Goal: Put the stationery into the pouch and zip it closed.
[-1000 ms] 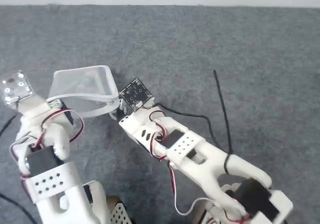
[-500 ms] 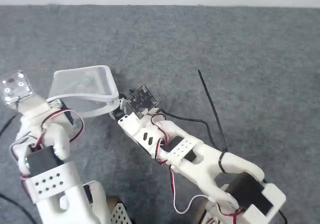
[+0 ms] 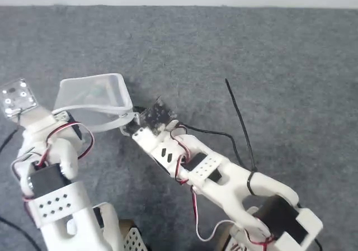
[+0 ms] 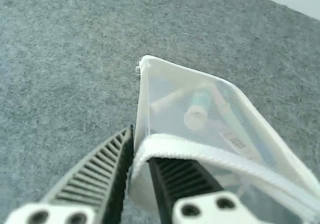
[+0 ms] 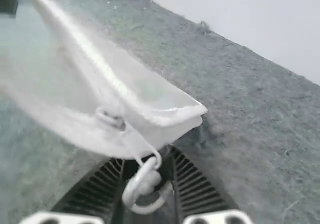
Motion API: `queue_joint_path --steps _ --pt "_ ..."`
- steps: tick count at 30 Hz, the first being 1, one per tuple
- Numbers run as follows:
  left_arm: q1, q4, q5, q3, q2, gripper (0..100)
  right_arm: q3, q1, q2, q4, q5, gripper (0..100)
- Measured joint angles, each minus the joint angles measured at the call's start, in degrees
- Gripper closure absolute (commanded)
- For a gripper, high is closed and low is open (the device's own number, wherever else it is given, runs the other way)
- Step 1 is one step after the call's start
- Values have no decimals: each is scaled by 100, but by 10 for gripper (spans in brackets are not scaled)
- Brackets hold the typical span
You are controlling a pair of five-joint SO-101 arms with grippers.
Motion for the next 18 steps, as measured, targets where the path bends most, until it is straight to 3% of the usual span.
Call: queue_joint_path --steps 5,14,18 --pt "0 0 0 0 0 973 176 -26 -668 457 334 992" --pt "0 0 0 0 0 973 -413 -53 -2154 3956 352 992" --pt "0 0 0 0 0 970 -695 -53 -2497 4949 352 992"
